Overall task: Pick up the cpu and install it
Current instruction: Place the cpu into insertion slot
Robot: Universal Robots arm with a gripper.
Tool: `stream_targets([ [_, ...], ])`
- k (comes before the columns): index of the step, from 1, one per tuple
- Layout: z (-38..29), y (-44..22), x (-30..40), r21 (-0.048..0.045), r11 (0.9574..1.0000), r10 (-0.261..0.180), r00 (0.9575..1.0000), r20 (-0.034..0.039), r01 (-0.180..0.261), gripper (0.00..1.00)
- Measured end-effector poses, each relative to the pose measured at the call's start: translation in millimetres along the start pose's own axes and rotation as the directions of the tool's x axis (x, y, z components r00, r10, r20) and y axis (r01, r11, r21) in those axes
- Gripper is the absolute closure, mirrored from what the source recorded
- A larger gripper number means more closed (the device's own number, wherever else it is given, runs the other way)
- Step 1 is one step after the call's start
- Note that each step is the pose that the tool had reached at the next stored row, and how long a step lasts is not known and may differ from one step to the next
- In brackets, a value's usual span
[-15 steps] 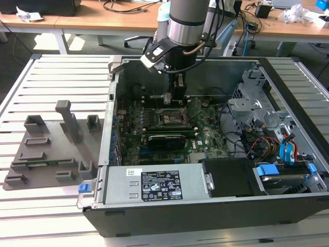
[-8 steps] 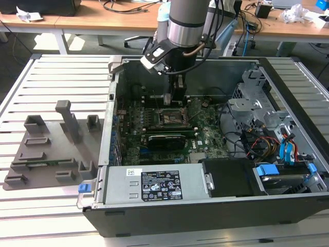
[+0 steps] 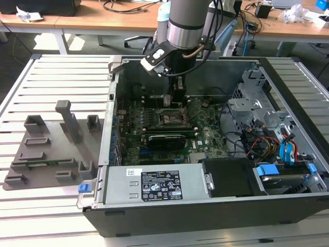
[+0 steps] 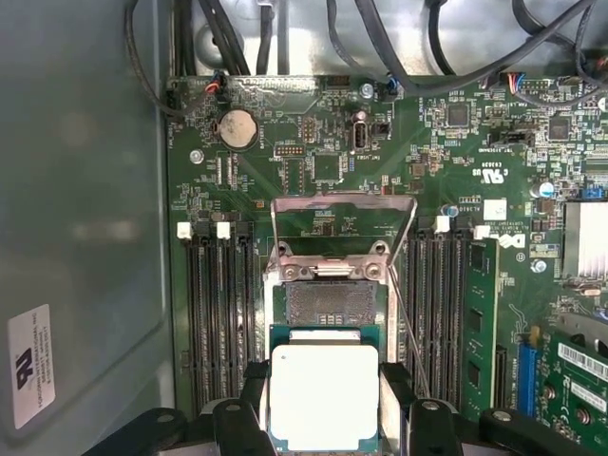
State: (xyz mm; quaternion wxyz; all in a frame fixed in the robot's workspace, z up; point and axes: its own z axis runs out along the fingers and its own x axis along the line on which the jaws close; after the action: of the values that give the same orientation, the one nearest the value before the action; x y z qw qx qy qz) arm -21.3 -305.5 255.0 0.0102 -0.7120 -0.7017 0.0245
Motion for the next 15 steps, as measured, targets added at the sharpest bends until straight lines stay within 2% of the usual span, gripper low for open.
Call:
stream_targets([
  [5,2.6,0.0,5.9,0.0005,1.0,0.0,1.0,0.0015,0.0,0.45],
  [8,5.9,0.3,6.6,0.0001,1.0,-0.001,1.0,0.0018,0.001,0.45],
  [9,5.9,0.2,6.1,0.0,1.0,0.0,1.0,0.002,0.0,0.45],
  [13,7.2,0.5,-3.1,-0.0002,1.0,-0.001,1.0,0.0033,0.001,0.45],
  [15,8.3,0.5,-3.8,-0.0003,1.0,-0.008,1.0,0.0041,0.008,0.45],
])
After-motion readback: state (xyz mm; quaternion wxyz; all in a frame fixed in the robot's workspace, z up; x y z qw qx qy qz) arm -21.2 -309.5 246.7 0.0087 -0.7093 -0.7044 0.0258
